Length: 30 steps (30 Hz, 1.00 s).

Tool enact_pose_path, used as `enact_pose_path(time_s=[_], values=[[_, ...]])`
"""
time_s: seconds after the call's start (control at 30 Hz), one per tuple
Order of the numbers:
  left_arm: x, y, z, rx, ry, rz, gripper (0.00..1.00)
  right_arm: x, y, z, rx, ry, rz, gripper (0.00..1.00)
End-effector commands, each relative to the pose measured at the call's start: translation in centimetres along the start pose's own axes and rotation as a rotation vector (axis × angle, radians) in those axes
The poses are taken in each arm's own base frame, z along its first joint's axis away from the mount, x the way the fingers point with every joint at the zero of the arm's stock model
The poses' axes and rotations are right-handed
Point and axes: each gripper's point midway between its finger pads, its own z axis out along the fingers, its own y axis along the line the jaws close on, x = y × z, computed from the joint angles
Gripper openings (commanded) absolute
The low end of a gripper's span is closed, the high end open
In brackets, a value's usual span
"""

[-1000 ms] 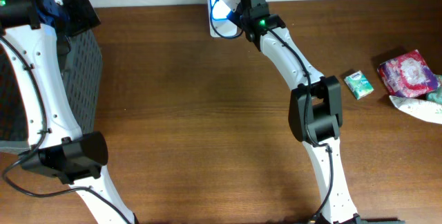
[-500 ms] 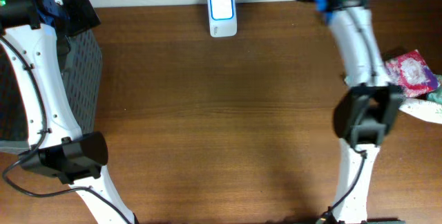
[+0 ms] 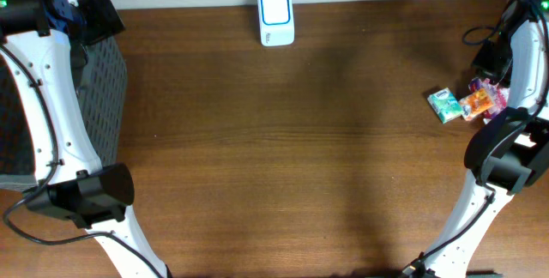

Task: Scan the item barcode
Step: 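Carry the orange tissue pack to the right edge and release it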

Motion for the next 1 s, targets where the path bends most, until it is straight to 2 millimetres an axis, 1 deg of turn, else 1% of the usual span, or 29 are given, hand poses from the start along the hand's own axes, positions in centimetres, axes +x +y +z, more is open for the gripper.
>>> enact_pose_path(time_s=[0.0,0.07,0.1,0.13,0.17,0.2,0.23,0.27,0.3,0.33,0.37,0.4,0.43,0.47,0.5,0.53,0.57,0.63,0.67,0.7,0.73,0.77,0.8,0.9,0.97], values=[[-0.2,0.1,-0.4,0.008,-0.009,-0.01,0.99,0.6,0.0,-0.4,0.004,0.017,-0.005,0.33],[-0.2,0.1,-0.4,0.007,-0.009,-0.01,0.99,1.2,0.4,-0.9,-0.004,0.03,-0.018,0.33],[-0.2,0.1,-0.4,0.007,-0.009,-0.01,0.99,1.4,0.6,-1.5,-0.006,0.028,-0.025,0.33],[-0.2,0.1,-0.4,0.008,-0.009,-0.01,0.99,1.6,0.9,-2.6,-0.011,0.017,-0.035,0.34],[-0.2,0.1,-0.4,0.007,-0.009,-0.01,0.99,1.6,1.6,-5.0,-0.029,-0.031,-0.048,0.34],[-0.2,0.1,-0.3,0.007,-0.008,-0.01,0.99,1.7,2.0,-6.5,-0.042,-0.062,-0.057,0.35],[-0.2,0.1,-0.4,0.008,-0.009,-0.01,0.99,1.8,2.7,-9.0,-0.065,-0.111,-0.069,0.4],[-0.2,0.1,-0.4,0.007,-0.009,-0.01,0.99,2.4,3.6,-12.6,-0.106,-0.18,-0.091,0.5],[-0.2,0.1,-0.4,0.007,-0.009,-0.01,0.99,3.1,4.4,-15.3,-0.143,-0.23,-0.111,0.54],[-0.2,0.1,-0.4,0.007,-0.009,-0.01,0.99,4.2,5.0,-18.3,-0.173,-0.279,-0.135,0.63],[-0.2,0.1,-0.4,0.007,-0.009,-0.01,0.99,5.3,5.3,-20.3,-0.192,-0.307,-0.154,0.7],[-0.2,0.1,-0.4,0.007,-0.009,-0.01,0.99,7.4,5.4,-22.9,-0.214,-0.331,-0.19,0.74],[-0.2,0.1,-0.4,0.007,-0.009,-0.01,0.99,8.4,5.4,-23.8,-0.221,-0.335,-0.206,0.75],[-0.2,0.1,-0.4,0.008,-0.009,-0.01,0.99,9.8,5.4,-25.0,-0.23,-0.339,-0.231,0.75],[-0.2,0.1,-0.4,0.007,-0.009,-0.01,0.99,11.6,5.6,-26.5,-0.248,-0.349,-0.267,0.81],[-0.2,0.1,-0.4,0.007,-0.009,-0.01,0.99,12.9,5.9,-27.7,-0.267,-0.369,-0.296,0.86],[-0.2,0.1,-0.4,0.007,-0.009,-0.01,0.99,14.2,6.1,-28.5,-0.28,-0.386,-0.325,0.88],[-0.2,0.1,-0.3,0.007,-0.008,-0.01,0.99,16.0,6.3,-29.0,-0.291,-0.388,-0.366,0.93],[-0.2,0.1,-0.4,0.007,-0.009,-0.01,0.99,17.0,6.1,-28.7,-0.275,-0.386,-0.386,0.97],[-0.2,0.1,-0.4,0.007,-0.009,-0.01,0.99,18.2,5.6,-27.8,-0.25,-0.385,-0.406,0.99],[-0.2,0.1,-0.4,0.007,-0.009,-0.01,0.99,18.9,5.5,-27.2,-0.254,-0.387,-0.413,0.99],[-0.2,0.1,-0.4,0.007,-0.009,-0.01,0.99,20.0,4.9,-26.2,-0.265,-0.404,-0.411,0.99],[-0.2,0.1,-0.4,0.008,-0.009,-0.01,0.99,20.9,4.2,-25.8,-0.291,-0.451,-0.409,0.99],[-0.2,0.1,-0.4,0.007,-0.009,-0.01,0.99,22.9,2.6,-25.2,-0.364,-0.558,-0.371,0.99],[-0.2,0.1,-0.4,0.007,-0.009,-0.01,0.99,25.0,1.1,-23.5,-0.364,-0.559,-0.37,0.99]])
